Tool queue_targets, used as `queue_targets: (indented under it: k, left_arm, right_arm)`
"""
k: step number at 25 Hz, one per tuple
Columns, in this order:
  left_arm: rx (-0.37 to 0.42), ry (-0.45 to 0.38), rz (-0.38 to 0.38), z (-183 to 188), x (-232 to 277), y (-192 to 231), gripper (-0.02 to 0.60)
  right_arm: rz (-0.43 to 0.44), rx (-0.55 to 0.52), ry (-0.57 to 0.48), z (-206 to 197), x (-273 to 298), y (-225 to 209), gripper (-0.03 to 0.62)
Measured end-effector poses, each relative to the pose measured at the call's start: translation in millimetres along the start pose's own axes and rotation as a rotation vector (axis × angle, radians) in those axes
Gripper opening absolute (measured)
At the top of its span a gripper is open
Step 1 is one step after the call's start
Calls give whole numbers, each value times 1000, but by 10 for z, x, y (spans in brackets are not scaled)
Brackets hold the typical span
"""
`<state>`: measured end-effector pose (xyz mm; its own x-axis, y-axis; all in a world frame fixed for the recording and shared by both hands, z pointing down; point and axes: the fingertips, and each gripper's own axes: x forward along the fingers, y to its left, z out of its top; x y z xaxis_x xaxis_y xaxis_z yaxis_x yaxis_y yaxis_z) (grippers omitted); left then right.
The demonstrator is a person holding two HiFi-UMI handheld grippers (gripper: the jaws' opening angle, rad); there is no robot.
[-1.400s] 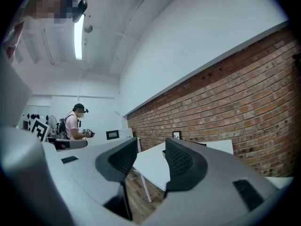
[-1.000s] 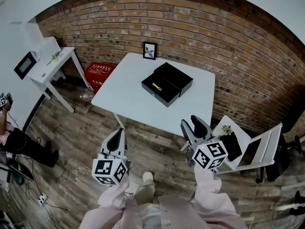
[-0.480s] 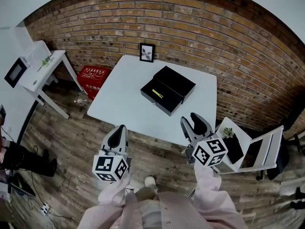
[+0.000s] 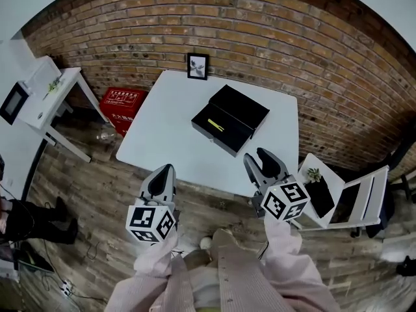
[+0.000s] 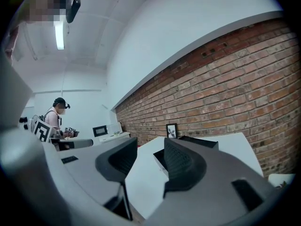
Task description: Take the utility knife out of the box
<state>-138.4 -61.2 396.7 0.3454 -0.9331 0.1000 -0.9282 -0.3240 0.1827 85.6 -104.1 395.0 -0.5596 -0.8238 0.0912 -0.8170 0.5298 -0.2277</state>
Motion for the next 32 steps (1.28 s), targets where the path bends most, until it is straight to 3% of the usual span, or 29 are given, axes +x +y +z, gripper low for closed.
queue_targets:
  k: [8,21,27,32]
  left_arm:
    - [-31,38,13,-165,197,193,-8]
    - [-75,100,15,-234,1076,573,-8]
    - [-104,153,13,-373,1435,651,-8]
    - [-114,199,-35,-479,1705,666,-8]
  right_arm:
    - [4,4,42,-144,298,-92,167]
    - [24,11,148,-284,1212,-512,167]
    - [68,-5,241,-433,1575,-632,167]
    - [111,-21,325,-585,1851,-705,167]
